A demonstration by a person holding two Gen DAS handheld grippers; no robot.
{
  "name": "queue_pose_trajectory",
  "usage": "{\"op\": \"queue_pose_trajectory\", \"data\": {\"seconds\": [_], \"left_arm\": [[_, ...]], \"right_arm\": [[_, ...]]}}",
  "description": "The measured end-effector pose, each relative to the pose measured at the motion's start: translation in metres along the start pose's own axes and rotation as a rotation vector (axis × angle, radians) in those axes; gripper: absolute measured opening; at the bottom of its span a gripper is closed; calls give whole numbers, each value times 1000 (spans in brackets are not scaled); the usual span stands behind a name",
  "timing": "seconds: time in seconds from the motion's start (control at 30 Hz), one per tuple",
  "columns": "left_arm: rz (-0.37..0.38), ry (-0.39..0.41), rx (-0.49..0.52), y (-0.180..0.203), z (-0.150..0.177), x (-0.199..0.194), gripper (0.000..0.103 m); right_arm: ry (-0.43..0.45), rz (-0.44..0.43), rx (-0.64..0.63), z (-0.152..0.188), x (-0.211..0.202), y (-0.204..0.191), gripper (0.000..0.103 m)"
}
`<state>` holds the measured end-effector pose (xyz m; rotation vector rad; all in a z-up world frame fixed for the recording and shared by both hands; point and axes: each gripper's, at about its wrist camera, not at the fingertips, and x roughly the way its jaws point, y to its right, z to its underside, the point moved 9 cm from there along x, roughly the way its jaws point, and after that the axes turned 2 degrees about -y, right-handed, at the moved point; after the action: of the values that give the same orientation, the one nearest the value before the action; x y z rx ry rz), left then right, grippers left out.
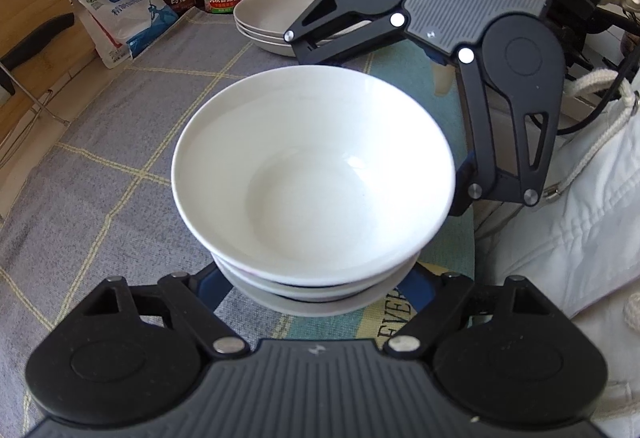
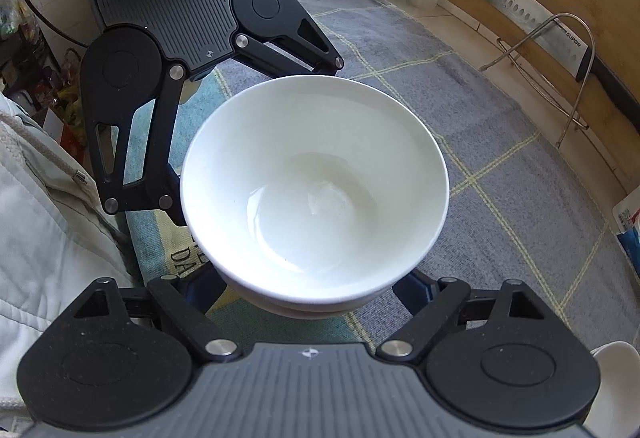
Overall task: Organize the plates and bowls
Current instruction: 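Lift the bowl stack and carry it toward the plate stack with both grippers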
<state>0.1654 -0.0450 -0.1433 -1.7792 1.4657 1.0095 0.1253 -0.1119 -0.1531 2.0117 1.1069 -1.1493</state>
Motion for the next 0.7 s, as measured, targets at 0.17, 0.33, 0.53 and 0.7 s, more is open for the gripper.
{"op": "queue_pose_trajectory", "data": {"seconds": [0.17, 0.33, 0.53, 0.7], "left_arm": [[-11, 9, -6, 3, 1, 0, 86], [8, 23, 23, 0, 3, -1, 86], [39, 30, 44, -1, 2, -1, 85], [54, 33, 49, -2, 1, 1, 86]], "right_arm": [[-4, -16, -18, 3, 3, -1, 92], [1, -49, -12, 2, 3, 3, 92], [9, -101, 20, 2, 6, 7, 94], [8, -100, 29, 0, 10, 5, 95]]}}
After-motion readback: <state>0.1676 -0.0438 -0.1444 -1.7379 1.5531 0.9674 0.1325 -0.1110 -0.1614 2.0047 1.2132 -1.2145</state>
